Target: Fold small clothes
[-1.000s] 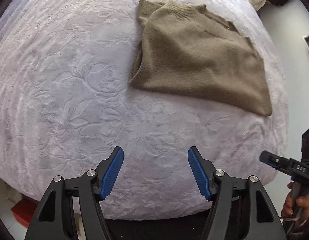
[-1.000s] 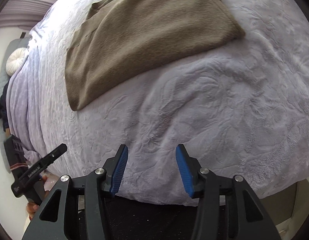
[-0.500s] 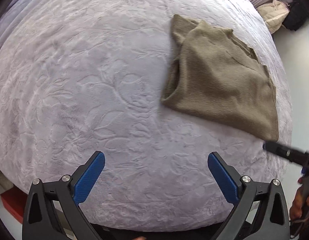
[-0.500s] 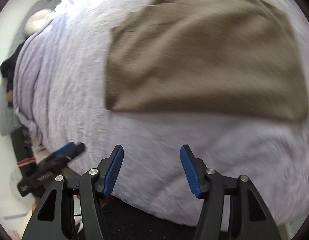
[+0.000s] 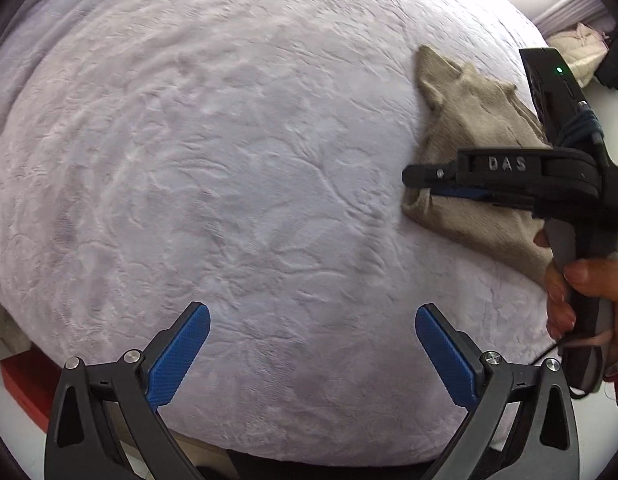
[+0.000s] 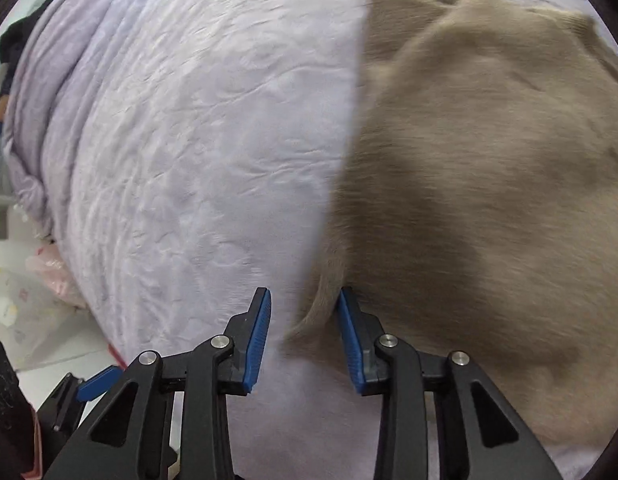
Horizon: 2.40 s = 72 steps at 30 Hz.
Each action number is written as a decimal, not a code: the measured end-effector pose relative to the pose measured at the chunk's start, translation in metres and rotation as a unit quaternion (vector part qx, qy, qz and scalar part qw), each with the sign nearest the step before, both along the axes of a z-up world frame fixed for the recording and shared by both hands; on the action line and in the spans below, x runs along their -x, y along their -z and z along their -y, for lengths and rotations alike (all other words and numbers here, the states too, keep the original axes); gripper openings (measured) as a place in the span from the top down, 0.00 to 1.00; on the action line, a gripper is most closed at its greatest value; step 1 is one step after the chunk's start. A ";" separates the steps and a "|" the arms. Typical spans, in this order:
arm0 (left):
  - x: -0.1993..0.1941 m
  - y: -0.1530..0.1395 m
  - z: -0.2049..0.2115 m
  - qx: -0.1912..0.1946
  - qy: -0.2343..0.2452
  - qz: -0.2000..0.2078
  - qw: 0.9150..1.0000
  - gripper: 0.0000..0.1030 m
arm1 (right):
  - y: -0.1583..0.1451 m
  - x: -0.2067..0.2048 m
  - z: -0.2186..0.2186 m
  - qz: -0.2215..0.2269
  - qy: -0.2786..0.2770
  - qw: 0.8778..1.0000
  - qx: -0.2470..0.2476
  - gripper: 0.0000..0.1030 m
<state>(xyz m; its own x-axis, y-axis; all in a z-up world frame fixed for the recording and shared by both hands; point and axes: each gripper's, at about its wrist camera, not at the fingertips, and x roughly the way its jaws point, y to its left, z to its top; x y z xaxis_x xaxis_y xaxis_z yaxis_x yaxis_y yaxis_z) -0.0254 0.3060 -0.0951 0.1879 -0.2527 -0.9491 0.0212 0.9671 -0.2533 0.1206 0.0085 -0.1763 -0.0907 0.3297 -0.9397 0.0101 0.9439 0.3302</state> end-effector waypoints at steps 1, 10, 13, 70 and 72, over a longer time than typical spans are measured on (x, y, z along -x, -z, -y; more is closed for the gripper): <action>0.000 -0.001 -0.002 -0.001 -0.005 0.006 1.000 0.00 | -0.001 0.000 -0.007 0.003 -0.013 1.000 -0.009 0.64; -0.018 -0.001 0.023 0.014 0.017 0.003 1.000 0.00 | -0.037 0.030 0.030 0.003 0.014 0.999 -0.048 0.55; -0.023 -0.002 0.039 0.016 0.028 -0.001 0.999 0.00 | -0.048 0.050 0.057 -0.003 0.042 0.999 -0.028 0.51; -0.072 0.070 0.145 0.346 -0.014 -0.105 0.932 0.00 | -0.044 0.195 0.165 -0.051 0.209 0.976 -0.016 0.23; -0.077 0.058 0.152 0.359 -0.012 -0.086 0.929 0.00 | -0.044 0.197 0.164 -0.053 0.209 0.976 -0.018 0.23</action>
<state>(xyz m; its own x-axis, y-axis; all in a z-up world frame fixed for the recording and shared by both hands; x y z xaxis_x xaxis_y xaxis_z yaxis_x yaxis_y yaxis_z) 0.0520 0.1537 -0.1527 0.0625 -0.8305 -0.5534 -0.0989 0.5466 -0.8315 -0.0760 -0.1557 -0.1327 -0.0366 0.3913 -0.9195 0.4284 0.8374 0.3394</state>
